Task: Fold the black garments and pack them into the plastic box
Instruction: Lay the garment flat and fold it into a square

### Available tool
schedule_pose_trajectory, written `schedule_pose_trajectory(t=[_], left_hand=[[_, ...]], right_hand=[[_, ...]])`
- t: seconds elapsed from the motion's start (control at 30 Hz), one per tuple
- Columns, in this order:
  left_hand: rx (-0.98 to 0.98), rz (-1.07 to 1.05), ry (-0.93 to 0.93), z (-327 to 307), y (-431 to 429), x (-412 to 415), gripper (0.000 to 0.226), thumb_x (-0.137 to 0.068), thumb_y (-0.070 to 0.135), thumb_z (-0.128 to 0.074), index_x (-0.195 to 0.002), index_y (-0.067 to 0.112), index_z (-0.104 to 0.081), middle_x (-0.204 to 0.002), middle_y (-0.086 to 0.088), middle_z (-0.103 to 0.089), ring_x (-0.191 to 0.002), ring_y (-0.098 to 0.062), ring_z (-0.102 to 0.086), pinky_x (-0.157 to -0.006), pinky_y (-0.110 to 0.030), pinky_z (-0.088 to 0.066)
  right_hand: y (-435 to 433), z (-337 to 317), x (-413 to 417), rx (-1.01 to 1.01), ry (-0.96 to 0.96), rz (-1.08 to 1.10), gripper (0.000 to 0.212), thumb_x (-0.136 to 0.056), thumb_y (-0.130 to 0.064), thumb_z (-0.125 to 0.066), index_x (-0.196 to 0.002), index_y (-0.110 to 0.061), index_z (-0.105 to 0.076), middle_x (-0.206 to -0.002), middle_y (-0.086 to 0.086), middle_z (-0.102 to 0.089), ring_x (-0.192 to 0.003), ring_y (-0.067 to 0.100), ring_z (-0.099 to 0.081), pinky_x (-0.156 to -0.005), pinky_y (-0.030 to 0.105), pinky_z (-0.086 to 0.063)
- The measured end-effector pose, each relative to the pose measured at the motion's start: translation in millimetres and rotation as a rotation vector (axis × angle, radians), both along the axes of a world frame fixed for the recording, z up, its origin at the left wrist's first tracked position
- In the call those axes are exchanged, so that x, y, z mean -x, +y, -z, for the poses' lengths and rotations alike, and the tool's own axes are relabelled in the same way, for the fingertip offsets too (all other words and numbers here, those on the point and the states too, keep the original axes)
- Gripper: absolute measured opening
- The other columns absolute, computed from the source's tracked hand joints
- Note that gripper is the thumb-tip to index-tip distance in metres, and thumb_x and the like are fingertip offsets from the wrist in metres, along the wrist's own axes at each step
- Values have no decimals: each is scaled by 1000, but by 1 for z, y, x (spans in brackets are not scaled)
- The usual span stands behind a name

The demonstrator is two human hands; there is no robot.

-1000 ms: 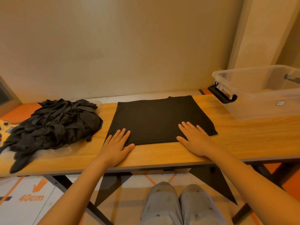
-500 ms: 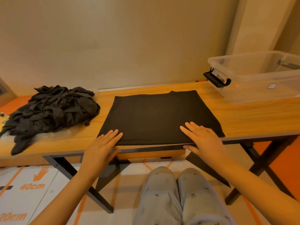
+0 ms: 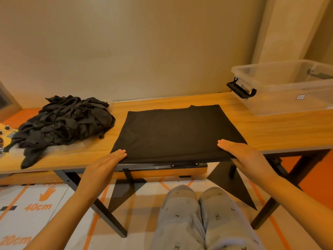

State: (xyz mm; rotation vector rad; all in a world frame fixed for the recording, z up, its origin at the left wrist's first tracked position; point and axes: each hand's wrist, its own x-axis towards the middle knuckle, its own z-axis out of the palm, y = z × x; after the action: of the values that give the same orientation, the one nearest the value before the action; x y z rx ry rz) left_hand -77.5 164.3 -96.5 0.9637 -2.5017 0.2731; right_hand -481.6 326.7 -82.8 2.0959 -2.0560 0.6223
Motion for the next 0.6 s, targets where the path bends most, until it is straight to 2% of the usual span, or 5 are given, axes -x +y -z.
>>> schedule_pose_trajectory(t=[0.07,0.13,0.3,0.47,0.6], left_hand=[[-108,-92,53,-15,-6,0,56,-78,-5,-72,-129,14,-57,-121,-12,-65,-103,-30,-66,-88,-40,-52],[-165,-98,173,-34,-20,-1,39,-89,2,-61,-124,19,-60,-109,-10,-68,-90,-24,-65,-75,-31,-51],[-207,-63,505,-102,-64,6,34,-92,8,-58,-98,41,-57,-94,3,-65,-84,-6,-58,-68,-8,-48],[-284,-117,684,-172,-126,15,10,-93,13,-60,-100,12,-67,-94,-7,-66,-91,-24,-63,-80,-34,-50],[-225,-155,805,-245,-173,22,18,-95,16,-57,-106,4,-66,-97,-11,-64,-91,-28,-61,-80,-38,-49]], right_hand=[[-4,-14,2,-22,-69,19,56,-88,-2,-61,-139,-23,-47,-140,0,-51,-127,20,-51,-101,25,-35],[-13,-36,1,-43,-165,36,49,-95,-9,-53,-139,-29,-46,-137,-6,-52,-125,17,-51,-96,20,-37],[-52,-110,-1,-38,-327,-11,25,-96,-16,-54,-113,-30,-64,-102,-20,-59,-97,7,-55,-73,11,-40],[-93,-186,-7,-55,-397,-65,14,-94,-25,-57,-87,-26,-68,-78,-7,-65,-76,9,-60,-65,23,-46],[-109,-245,-21,-131,-499,-187,22,-95,-27,-54,-94,-16,-73,-81,3,-71,-79,18,-67,-70,36,-52]])
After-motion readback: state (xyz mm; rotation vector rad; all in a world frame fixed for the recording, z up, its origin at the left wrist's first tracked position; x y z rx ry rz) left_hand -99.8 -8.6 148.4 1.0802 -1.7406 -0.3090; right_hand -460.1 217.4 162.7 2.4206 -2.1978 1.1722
